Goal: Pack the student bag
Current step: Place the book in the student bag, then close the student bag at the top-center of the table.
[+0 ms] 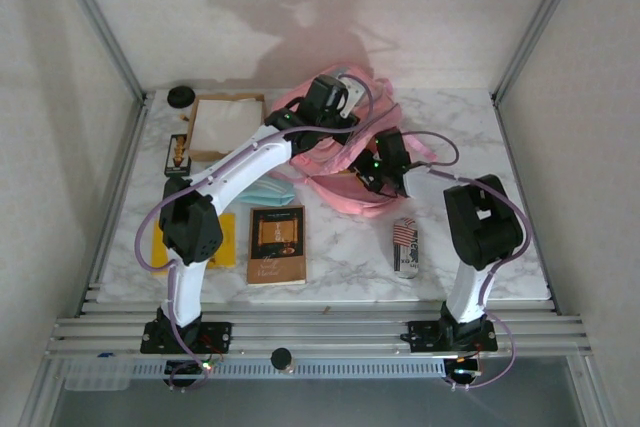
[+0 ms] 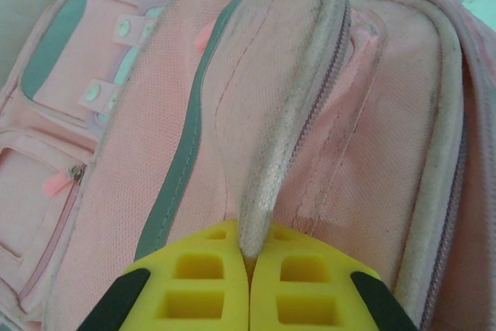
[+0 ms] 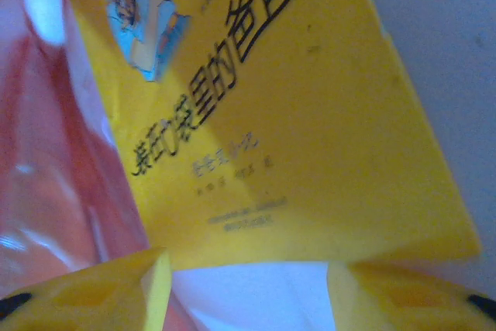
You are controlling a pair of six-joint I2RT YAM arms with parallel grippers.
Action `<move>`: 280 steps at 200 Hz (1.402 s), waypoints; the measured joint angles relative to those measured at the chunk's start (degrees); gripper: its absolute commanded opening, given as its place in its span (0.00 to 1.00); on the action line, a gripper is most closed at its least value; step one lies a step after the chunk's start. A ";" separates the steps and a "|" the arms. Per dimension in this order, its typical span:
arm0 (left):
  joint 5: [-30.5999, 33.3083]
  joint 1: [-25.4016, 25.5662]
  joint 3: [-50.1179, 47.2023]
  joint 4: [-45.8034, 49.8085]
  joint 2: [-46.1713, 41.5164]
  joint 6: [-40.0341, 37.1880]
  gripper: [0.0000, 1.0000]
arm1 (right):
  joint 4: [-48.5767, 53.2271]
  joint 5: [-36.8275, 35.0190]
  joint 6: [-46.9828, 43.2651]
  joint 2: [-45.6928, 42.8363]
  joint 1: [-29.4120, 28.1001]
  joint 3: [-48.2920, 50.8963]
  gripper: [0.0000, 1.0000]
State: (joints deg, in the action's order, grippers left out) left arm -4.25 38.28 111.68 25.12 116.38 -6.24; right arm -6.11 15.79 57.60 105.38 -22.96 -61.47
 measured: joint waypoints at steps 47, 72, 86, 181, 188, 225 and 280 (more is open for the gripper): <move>-0.70 -0.09 -0.28 -0.42 -0.09 -1.27 0.00 | -9.01 -4.52 2.05 5.01 4.22 -4.09 0.48; -0.72 -0.13 -0.28 -0.50 -0.09 -1.27 0.00 | -14.43 -5.18 2.19 9.42 6.03 -6.40 0.44; -0.68 -0.13 -0.28 -0.70 -0.09 -1.22 0.00 | -16.17 -5.20 2.16 12.37 6.16 -9.16 0.44; 0.96 -0.42 -0.50 -1.40 0.11 3.23 0.00 | -9.42 -5.90 -1.33 -11.52 5.09 9.31 0.54; 0.94 -0.42 -0.92 -1.90 0.15 3.74 0.06 | -7.82 -6.36 -2.05 -15.43 5.09 11.34 0.55; -2.36 -0.42 -3.39 -2.62 -0.07 7.39 0.51 | 7.76 -12.74 -4.57 -32.48 6.03 14.32 0.57; -5.38 -3.23 -34.12 -9.66 -24.04 22.01 0.68 | 20.63 -12.63 -10.86 -41.42 1.14 13.16 0.68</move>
State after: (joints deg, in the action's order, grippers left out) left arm -9.63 35.05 77.56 15.46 92.33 15.77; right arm 14.52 3.16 46.74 63.96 -21.82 -48.31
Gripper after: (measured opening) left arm 0.639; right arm 0.660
